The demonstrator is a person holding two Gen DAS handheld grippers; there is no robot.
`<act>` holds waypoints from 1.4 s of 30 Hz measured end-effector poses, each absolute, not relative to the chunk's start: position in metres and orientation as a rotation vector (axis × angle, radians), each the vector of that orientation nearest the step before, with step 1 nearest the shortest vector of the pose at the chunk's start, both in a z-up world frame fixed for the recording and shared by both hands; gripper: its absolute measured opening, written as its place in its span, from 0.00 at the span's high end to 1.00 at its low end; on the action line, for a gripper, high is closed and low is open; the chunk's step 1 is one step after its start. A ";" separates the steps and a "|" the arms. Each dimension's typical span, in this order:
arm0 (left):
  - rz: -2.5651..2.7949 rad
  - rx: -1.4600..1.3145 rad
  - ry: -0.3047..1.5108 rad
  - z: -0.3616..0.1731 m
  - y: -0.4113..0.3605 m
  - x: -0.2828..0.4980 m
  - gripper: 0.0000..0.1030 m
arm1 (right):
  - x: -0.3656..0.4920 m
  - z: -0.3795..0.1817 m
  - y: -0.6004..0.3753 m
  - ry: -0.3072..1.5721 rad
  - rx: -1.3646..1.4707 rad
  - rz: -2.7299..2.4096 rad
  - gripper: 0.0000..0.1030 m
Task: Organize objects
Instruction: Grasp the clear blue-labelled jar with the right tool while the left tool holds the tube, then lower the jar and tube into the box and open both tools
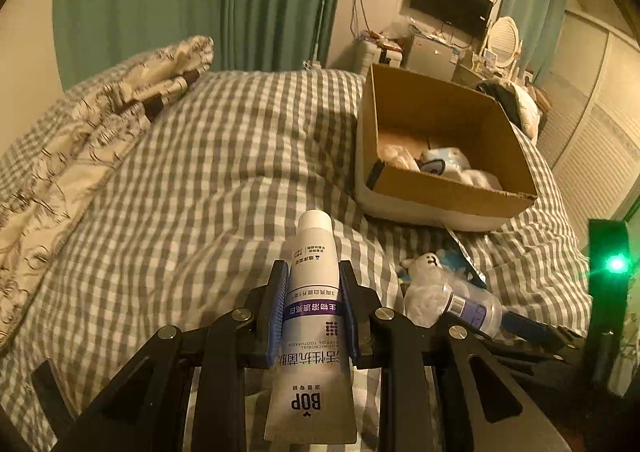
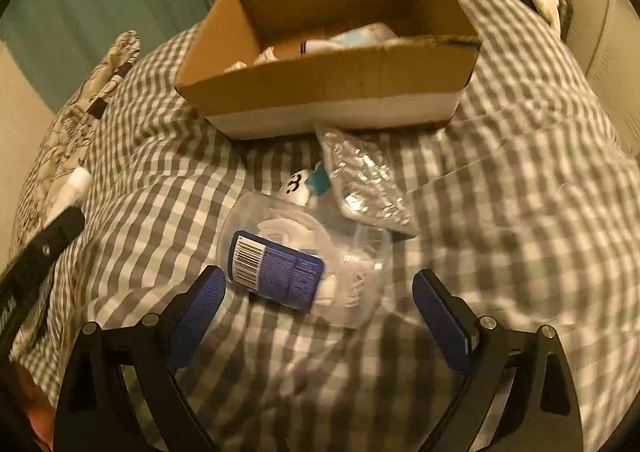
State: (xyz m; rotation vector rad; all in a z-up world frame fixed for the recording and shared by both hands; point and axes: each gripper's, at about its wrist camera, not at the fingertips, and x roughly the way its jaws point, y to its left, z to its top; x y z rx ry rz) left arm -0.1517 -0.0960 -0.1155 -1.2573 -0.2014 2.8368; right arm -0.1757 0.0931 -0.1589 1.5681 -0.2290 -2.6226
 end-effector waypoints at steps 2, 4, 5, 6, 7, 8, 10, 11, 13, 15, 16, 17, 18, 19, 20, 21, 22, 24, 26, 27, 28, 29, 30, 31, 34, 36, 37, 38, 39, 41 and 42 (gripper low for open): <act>2.821 -1.266 -0.198 -0.119 -0.095 -0.152 0.76 | -0.178 -0.163 0.087 -0.239 1.575 -2.630 0.08; 2.812 -1.262 -0.194 -0.120 -0.094 -0.151 0.76 | -0.181 -0.167 0.080 -0.236 1.575 -2.643 0.08; 2.808 -1.258 -0.196 -0.119 -0.094 -0.150 0.76 | -0.184 -0.169 0.075 -0.210 1.577 -2.664 0.08; 2.804 -1.254 -0.201 -0.119 -0.095 -0.149 0.76 | -0.186 -0.170 0.073 -0.198 1.580 -2.675 0.08; 2.804 -1.253 -0.207 -0.119 -0.096 -0.149 0.76 | -0.187 -0.171 0.072 -0.185 1.584 -2.687 0.08; 2.801 -1.253 -0.212 -0.119 -0.095 -0.148 0.76 | -0.189 -0.173 0.071 -0.175 1.589 -2.697 0.08; 2.795 -1.253 -0.223 -0.120 -0.096 -0.146 0.76 | -0.190 -0.174 0.072 -0.184 1.579 -2.702 0.08; 2.791 -1.254 -0.224 -0.120 -0.096 -0.145 0.76 | -0.190 -0.174 0.074 -0.184 1.569 -2.707 0.08; 2.781 -1.245 -0.223 -0.118 -0.094 -0.141 0.76 | -0.188 -0.174 0.077 -0.192 1.554 -2.704 0.08; 2.776 -1.239 -0.216 -0.115 -0.091 -0.137 0.76 | -0.183 -0.173 0.078 -0.180 1.527 -2.705 0.09; 2.774 -1.236 -0.207 -0.114 -0.089 -0.134 0.76 | -0.182 -0.172 0.077 -0.168 1.517 -2.704 0.09; 2.774 -1.234 -0.200 -0.113 -0.087 -0.132 0.76 | -0.178 -0.170 0.077 -0.150 1.502 -2.702 0.09; 2.774 -1.232 -0.196 -0.112 -0.086 -0.129 0.76 | -0.173 -0.167 0.076 -0.132 1.484 -2.702 0.09; 2.774 -1.231 -0.193 -0.111 -0.085 -0.127 0.76 | -0.169 -0.164 0.076 -0.124 1.464 -2.701 0.09; 2.776 -1.228 -0.192 -0.109 -0.085 -0.125 0.76 | -0.164 -0.159 0.076 -0.113 1.431 -2.698 0.09; 2.780 -1.222 -0.190 -0.106 -0.084 -0.122 0.76 | -0.158 -0.153 0.075 -0.097 1.399 -2.698 0.09; 2.785 -1.217 -0.186 -0.104 -0.084 -0.120 0.76 | -0.154 -0.147 0.075 -0.079 1.368 -2.700 0.10; 2.798 -1.201 -0.181 -0.096 -0.083 -0.117 0.76 | -0.144 -0.132 0.078 -0.061 1.310 -2.712 0.10; 2.804 -1.183 -0.176 -0.089 -0.081 -0.115 0.76 | -0.136 -0.116 0.085 -0.068 1.250 -2.723 0.10; 2.809 -1.171 -0.170 -0.084 -0.080 -0.115 0.76 | -0.132 -0.108 0.090 -0.072 1.224 -2.729 0.10; 2.814 -1.157 -0.162 -0.078 -0.078 -0.115 0.76 | -0.129 -0.100 0.093 -0.073 1.199 -2.735 0.10; 2.815 -1.146 -0.157 -0.074 -0.076 -0.115 0.76 | -0.126 -0.089 0.098 -0.080 1.162 -2.745 0.10; 2.812 -1.132 -0.154 -0.069 -0.075 -0.116 0.76 | -0.125 -0.082 0.100 -0.085 1.139 -2.748 0.10; 2.812 -1.118 -0.152 -0.064 -0.073 -0.117 0.76 | -0.124 -0.074 0.103 -0.088 1.111 -2.751 0.10; 2.822 -1.068 -0.129 -0.046 -0.067 -0.125 0.76 | -0.121 -0.046 0.111 -0.074 1.024 -2.768 0.10; 2.824 -1.040 -0.119 -0.035 -0.061 -0.133 0.76 | -0.122 -0.026 0.119 -0.062 0.962 -2.789 0.10; 2.826 -1.024 -0.113 -0.030 -0.058 -0.138 0.76 | -0.125 -0.016 0.122 -0.058 0.932 -2.796 0.10; 2.829 -1.011 -0.105 -0.025 -0.055 -0.143 0.76 | -0.128 -0.007 0.126 -0.054 0.907 -2.803 0.10; 2.836 -0.999 -0.092 -0.020 -0.051 -0.149 0.76 | -0.132 0.002 0.130 -0.050 0.882 -2.812 0.10; 2.844 -0.969 -0.069 -0.010 -0.042 -0.164 0.76 | -0.141 0.018 0.136 -0.038 0.825 -2.831 0.10; 2.843 -0.957 -0.064 -0.007 -0.038 -0.170 0.76 | -0.148 0.026 0.139 -0.032 0.797 -2.839 0.10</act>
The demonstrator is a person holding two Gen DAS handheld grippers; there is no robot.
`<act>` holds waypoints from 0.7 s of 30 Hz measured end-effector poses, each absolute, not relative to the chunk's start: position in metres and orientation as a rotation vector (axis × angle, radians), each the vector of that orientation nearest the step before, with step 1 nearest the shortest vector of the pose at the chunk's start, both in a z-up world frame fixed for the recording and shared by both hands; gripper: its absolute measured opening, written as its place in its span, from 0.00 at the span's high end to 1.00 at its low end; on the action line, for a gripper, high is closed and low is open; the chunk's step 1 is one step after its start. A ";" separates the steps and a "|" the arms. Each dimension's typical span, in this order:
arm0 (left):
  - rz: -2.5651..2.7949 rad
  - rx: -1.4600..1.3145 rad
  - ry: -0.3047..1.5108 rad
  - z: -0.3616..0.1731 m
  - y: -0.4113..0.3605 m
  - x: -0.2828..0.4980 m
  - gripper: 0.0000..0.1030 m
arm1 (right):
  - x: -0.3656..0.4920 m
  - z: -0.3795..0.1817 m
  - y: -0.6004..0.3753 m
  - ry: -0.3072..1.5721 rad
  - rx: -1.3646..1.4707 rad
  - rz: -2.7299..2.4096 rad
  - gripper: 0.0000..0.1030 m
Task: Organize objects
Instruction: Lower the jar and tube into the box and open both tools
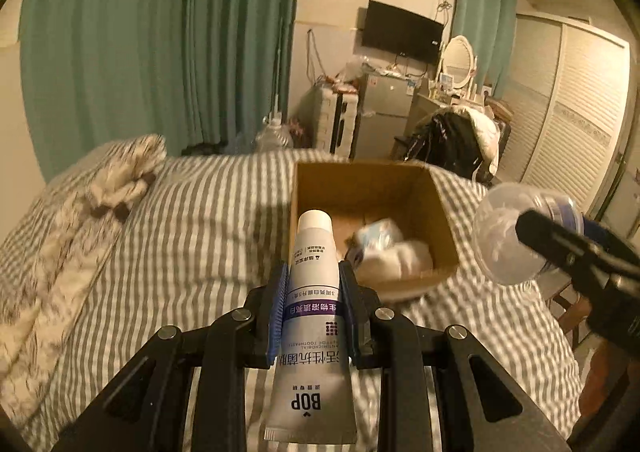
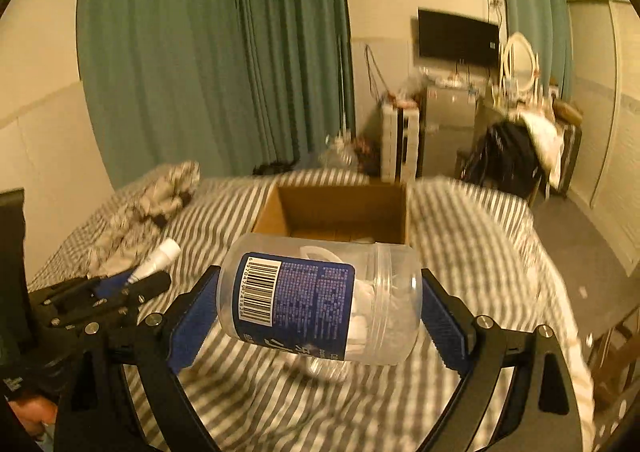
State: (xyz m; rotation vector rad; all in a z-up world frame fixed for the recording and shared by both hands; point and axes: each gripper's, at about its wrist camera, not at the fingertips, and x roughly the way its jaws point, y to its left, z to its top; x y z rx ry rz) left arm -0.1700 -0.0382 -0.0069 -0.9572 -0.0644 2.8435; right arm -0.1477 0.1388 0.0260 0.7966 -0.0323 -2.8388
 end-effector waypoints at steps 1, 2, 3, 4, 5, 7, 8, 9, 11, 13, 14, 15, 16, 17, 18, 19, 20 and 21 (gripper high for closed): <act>2.842 -0.943 -0.060 -0.004 -0.034 -0.178 0.76 | -0.153 0.031 0.142 -0.034 0.777 -2.843 0.10; 2.840 -0.930 -0.055 -0.002 -0.030 -0.187 0.76 | -0.161 0.036 0.145 -0.040 0.760 -2.845 0.10; 2.838 -0.925 -0.049 -0.001 -0.026 -0.195 0.76 | -0.170 0.041 0.147 -0.044 0.746 -2.848 0.10; 2.838 -0.922 -0.043 -0.002 -0.022 -0.204 0.76 | -0.176 0.043 0.149 -0.045 0.737 -2.852 0.10; 2.838 -0.921 -0.041 -0.003 -0.018 -0.213 0.76 | -0.187 0.045 0.150 -0.043 0.725 -2.857 0.10; 2.836 -0.909 -0.052 -0.007 -0.010 -0.236 0.76 | -0.205 0.046 0.151 -0.036 0.715 -2.858 0.10; 2.841 -0.897 -0.065 -0.009 -0.008 -0.247 0.76 | -0.216 0.045 0.150 -0.031 0.715 -2.856 0.10; 2.835 -0.889 -0.075 -0.014 -0.005 -0.258 0.76 | -0.229 0.042 0.149 -0.022 0.722 -2.853 0.10; 2.814 -0.895 -0.075 -0.024 -0.001 -0.280 0.76 | -0.247 0.037 0.147 -0.005 0.727 -2.852 0.10; 2.808 -0.907 -0.043 -0.036 0.004 -0.297 0.76 | -0.266 0.029 0.146 0.012 0.739 -2.854 0.10; 2.806 -0.911 -0.026 -0.043 0.006 -0.305 0.76 | -0.275 0.024 0.145 0.016 0.747 -2.853 0.10; 2.805 -0.918 -0.019 -0.049 0.006 -0.310 0.76 | -0.284 0.018 0.145 0.017 0.755 -2.850 0.10; 2.798 -0.932 -0.018 -0.056 0.007 -0.317 0.76 | -0.292 0.013 0.145 0.015 0.764 -2.850 0.10; 2.788 -0.947 -0.026 -0.063 0.006 -0.323 0.76 | -0.300 0.007 0.146 0.007 0.774 -2.854 0.10; 2.773 -0.960 -0.037 -0.070 0.005 -0.327 0.76 | -0.306 0.001 0.148 -0.007 0.779 -2.858 0.10; 2.760 -0.968 -0.045 -0.075 0.004 -0.329 0.75 | -0.311 -0.005 0.150 -0.031 0.779 -2.860 0.09; 2.756 -0.972 -0.045 -0.079 0.003 -0.329 0.72 | -0.315 -0.012 0.153 -0.062 0.780 -2.853 0.09; 2.753 -0.975 -0.039 -0.084 0.003 -0.330 0.57 | -0.319 -0.018 0.154 -0.084 0.788 -2.838 0.08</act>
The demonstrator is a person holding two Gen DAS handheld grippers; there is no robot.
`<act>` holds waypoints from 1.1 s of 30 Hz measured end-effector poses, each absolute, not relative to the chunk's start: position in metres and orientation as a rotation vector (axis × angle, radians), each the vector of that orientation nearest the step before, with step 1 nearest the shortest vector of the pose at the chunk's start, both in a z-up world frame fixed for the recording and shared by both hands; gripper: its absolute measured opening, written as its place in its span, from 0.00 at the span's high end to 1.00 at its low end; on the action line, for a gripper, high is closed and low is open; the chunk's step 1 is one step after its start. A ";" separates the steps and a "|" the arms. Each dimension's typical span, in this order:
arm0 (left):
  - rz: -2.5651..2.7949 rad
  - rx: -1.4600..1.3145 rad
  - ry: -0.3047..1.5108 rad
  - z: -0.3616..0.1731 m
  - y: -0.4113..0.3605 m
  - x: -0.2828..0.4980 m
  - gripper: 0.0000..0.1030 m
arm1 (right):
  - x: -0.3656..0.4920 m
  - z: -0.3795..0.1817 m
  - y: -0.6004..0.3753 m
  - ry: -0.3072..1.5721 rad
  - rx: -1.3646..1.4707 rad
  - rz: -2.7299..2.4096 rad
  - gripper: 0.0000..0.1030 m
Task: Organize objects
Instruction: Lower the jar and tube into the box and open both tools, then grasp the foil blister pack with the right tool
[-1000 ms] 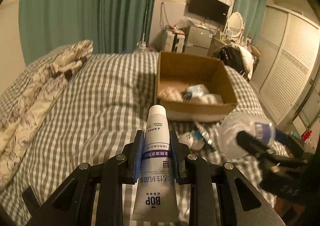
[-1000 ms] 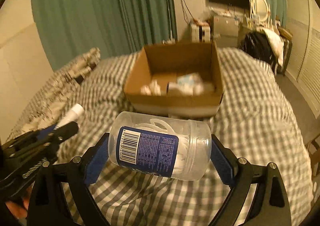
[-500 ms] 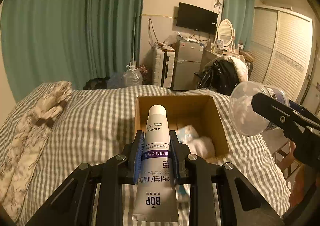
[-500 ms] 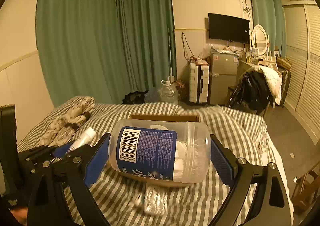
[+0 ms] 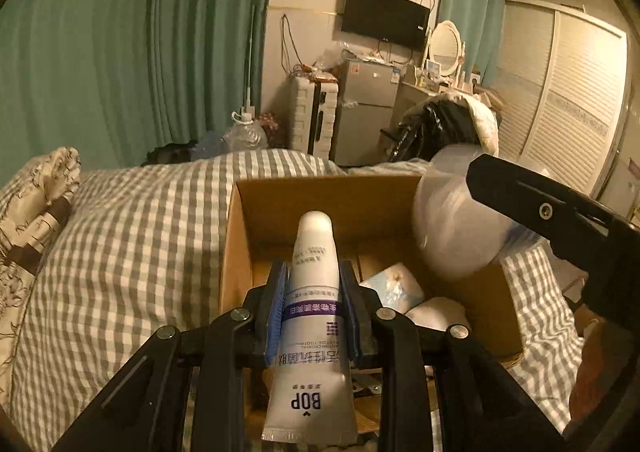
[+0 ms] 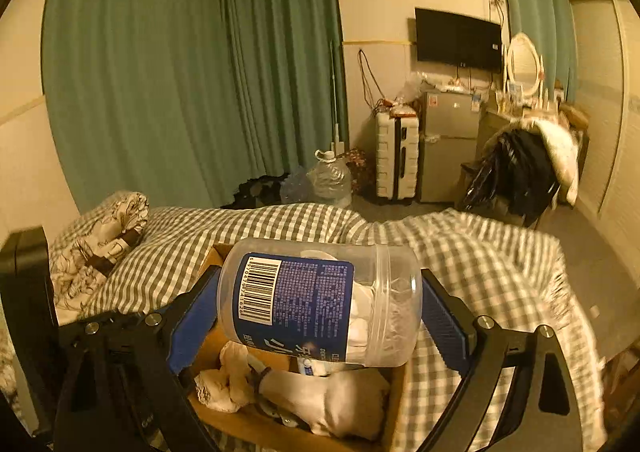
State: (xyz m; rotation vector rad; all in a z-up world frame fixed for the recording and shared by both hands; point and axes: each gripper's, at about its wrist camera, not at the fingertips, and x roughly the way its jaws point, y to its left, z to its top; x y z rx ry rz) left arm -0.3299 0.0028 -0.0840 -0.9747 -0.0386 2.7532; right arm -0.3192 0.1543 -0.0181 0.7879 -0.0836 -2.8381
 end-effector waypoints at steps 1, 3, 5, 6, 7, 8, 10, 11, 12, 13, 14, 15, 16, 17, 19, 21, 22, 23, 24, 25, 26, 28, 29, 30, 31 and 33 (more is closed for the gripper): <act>2.756 -0.981 -0.030 -0.086 0.003 -0.330 0.43 | -0.322 -0.023 0.154 -0.093 0.800 -2.824 0.05; 2.780 -0.995 -0.016 -0.087 0.003 -0.325 0.15 | -0.323 -0.029 0.156 -0.078 0.817 -2.835 0.02; 2.789 -0.977 -0.015 -0.081 0.001 -0.317 0.15 | -0.318 -0.027 0.159 -0.068 0.807 -2.848 0.02; 2.791 -0.980 -0.008 -0.077 0.000 -0.313 0.15 | -0.313 -0.023 0.163 -0.076 0.794 -2.851 0.02; 2.801 -0.981 0.002 -0.071 -0.001 -0.308 0.14 | -0.308 -0.018 0.166 -0.088 0.780 -2.855 0.02; 2.813 -0.975 0.011 -0.065 -0.001 -0.301 0.14 | -0.301 -0.011 0.169 -0.098 0.764 -2.859 0.02; 2.828 -0.965 0.033 -0.052 -0.004 -0.285 0.13 | -0.286 0.004 0.174 -0.088 0.741 -2.863 0.02; 2.834 -0.966 0.046 -0.046 -0.005 -0.278 0.13 | -0.278 0.012 0.175 -0.068 0.729 -2.867 0.02; 2.837 -0.967 0.059 -0.039 -0.006 -0.267 0.13 | -0.267 0.021 0.176 -0.038 0.715 -2.874 0.02; 2.839 -0.970 0.063 -0.034 -0.006 -0.262 0.13 | -0.259 0.028 0.175 -0.013 0.706 -2.877 0.02; 2.846 -0.970 0.065 -0.028 -0.006 -0.255 0.13 | -0.245 0.037 0.174 0.029 0.691 -2.881 0.02; 2.851 -0.960 0.063 -0.023 -0.008 -0.247 0.13 | -0.236 0.043 0.172 0.055 0.683 -2.880 0.02; 2.853 -0.948 0.062 -0.017 -0.009 -0.239 0.13 | -0.224 0.050 0.171 0.092 0.671 -2.884 0.02; 2.857 -0.938 0.062 -0.012 -0.010 -0.233 0.13 | -0.215 0.056 0.170 0.119 0.660 -2.890 0.02; 2.872 -0.918 0.057 -0.001 -0.012 -0.218 0.12 | -0.194 0.067 0.168 0.173 0.631 -2.899 0.02; 2.880 -0.900 0.054 0.007 -0.012 -0.202 0.05 | -0.175 0.077 0.166 0.212 0.604 -2.900 0.02; 2.888 -0.892 0.055 0.009 -0.013 -0.196 0.04 | -0.167 0.081 0.165 0.223 0.595 -2.900 0.02; 2.900 -0.881 0.058 0.010 -0.014 -0.190 0.03 | -0.159 0.083 0.164 0.231 0.586 -2.894 0.02; 2.913 -0.873 0.061 0.010 -0.015 -0.184 0.03 | -0.152 0.083 0.161 0.239 0.583 -2.884 0.02; 2.919 -0.874 0.062 0.008 -0.016 -0.178 0.02 | -0.147 0.082 0.161 0.247 0.587 -2.873 0.02; 2.922 -0.880 0.059 0.005 -0.018 -0.175 0.02 | -0.143 0.079 0.160 0.261 0.593 -2.864 0.02; 2.930 -0.903 0.034 -0.005 -0.022 -0.168 0.02 | -0.137 0.068 0.158 0.285 0.604 -2.864 0.02; 2.935 -0.924 0.005 -0.012 -0.025 -0.166 0.02 | -0.135 0.060 0.158 0.292 0.617 -2.867 0.02; 2.936 -0.941 -0.020 -0.018 -0.027 -0.166 0.02 | -0.135 0.052 0.158 0.285 0.632 -2.866 0.02; 2.930 -0.963 -0.058 -0.027 -0.029 -0.165 0.02 | -0.135 0.044 0.159 0.266 0.649 -2.862 0.02; 2.915 -1.018 -0.109 -0.047 -0.033 -0.167 0.02 | -0.139 0.027 0.160 0.212 0.699 -2.834 0.02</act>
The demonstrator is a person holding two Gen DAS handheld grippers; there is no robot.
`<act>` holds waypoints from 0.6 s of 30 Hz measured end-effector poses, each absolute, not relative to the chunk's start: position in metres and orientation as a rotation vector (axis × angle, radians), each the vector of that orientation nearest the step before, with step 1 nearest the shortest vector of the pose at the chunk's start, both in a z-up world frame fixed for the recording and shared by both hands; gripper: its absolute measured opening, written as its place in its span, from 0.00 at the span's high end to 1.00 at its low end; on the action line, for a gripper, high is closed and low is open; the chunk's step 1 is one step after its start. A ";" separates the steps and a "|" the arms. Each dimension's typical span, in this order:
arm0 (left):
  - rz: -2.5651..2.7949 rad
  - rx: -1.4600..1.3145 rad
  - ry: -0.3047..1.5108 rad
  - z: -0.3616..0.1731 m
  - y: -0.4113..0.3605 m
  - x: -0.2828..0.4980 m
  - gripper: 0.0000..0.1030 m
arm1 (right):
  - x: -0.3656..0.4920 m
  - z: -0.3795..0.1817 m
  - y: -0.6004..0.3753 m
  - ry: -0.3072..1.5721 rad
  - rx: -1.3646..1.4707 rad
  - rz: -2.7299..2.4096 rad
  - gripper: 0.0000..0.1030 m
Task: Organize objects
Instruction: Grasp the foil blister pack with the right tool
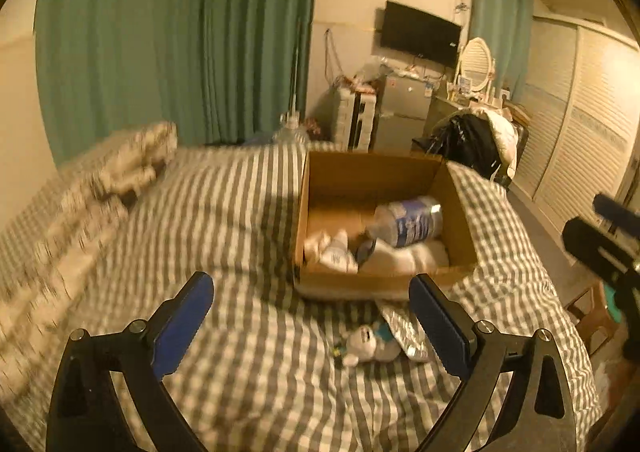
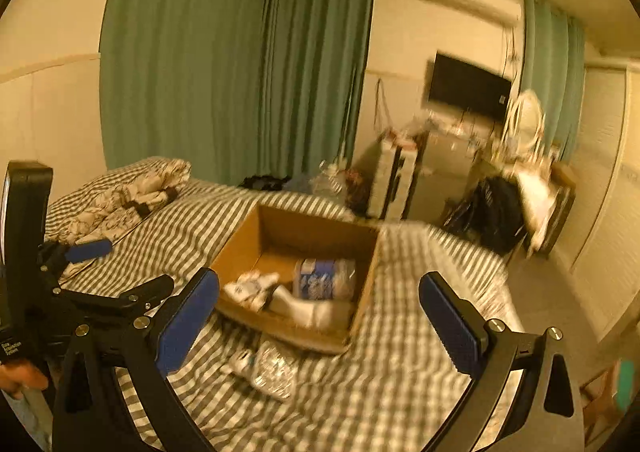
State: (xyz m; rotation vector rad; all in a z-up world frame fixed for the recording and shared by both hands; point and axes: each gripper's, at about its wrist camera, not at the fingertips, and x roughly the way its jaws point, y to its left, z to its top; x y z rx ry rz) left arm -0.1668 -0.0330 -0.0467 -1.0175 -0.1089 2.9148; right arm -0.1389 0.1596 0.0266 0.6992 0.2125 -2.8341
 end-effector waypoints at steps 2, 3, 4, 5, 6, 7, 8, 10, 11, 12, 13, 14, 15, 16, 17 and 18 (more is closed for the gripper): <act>2.916 -1.070 -0.117 -0.065 -0.035 -0.168 0.02 | -0.145 0.007 0.157 0.200 0.753 -2.814 0.02; 2.915 -1.109 -0.102 -0.074 -0.034 -0.170 0.02 | -0.149 -0.004 0.156 0.214 0.778 -2.814 0.02; 2.922 -1.152 -0.071 -0.082 -0.032 -0.172 0.02 | -0.153 -0.015 0.154 0.232 0.808 -2.809 0.02; 2.936 -1.184 -0.040 -0.088 -0.031 -0.172 0.02 | -0.158 -0.026 0.152 0.248 0.844 -2.797 0.02; 2.953 -1.206 0.000 -0.093 -0.029 -0.173 0.02 | -0.162 -0.039 0.150 0.257 0.886 -2.780 0.02; 2.958 -1.212 0.039 -0.098 -0.027 -0.172 0.02 | -0.165 -0.050 0.149 0.258 0.923 -2.767 0.02; 2.957 -1.223 0.071 -0.102 -0.027 -0.172 0.02 | -0.166 -0.060 0.148 0.253 0.948 -2.754 0.02; 2.961 -1.277 0.110 -0.112 -0.028 -0.173 0.02 | -0.169 -0.080 0.146 0.258 1.016 -2.710 0.03; 2.956 -1.301 0.102 -0.117 -0.030 -0.175 0.02 | -0.173 -0.089 0.143 0.279 1.056 -2.690 0.03; 2.945 -1.323 0.088 -0.121 -0.032 -0.176 0.02 | -0.176 -0.098 0.140 0.308 1.091 -2.671 0.04; 2.933 -1.350 0.071 -0.124 -0.035 -0.178 0.02 | -0.178 -0.102 0.137 0.324 1.116 -2.656 0.04; 2.927 -1.362 0.062 -0.126 -0.036 -0.179 0.02 | -0.181 -0.107 0.134 0.336 1.142 -2.642 0.04; 2.921 -1.371 0.055 -0.128 -0.037 -0.179 0.02 | -0.184 -0.111 0.132 0.345 1.163 -2.628 0.04; 2.916 -1.378 0.049 -0.129 -0.038 -0.179 0.02 | -0.186 -0.114 0.129 0.355 1.183 -2.614 0.04; 2.912 -1.382 0.045 -0.130 -0.038 -0.179 0.02 | -0.187 -0.117 0.128 0.364 1.200 -2.604 0.04; 2.907 -1.386 0.040 -0.131 -0.039 -0.179 0.02 | -0.189 -0.122 0.124 0.384 1.223 -2.591 0.05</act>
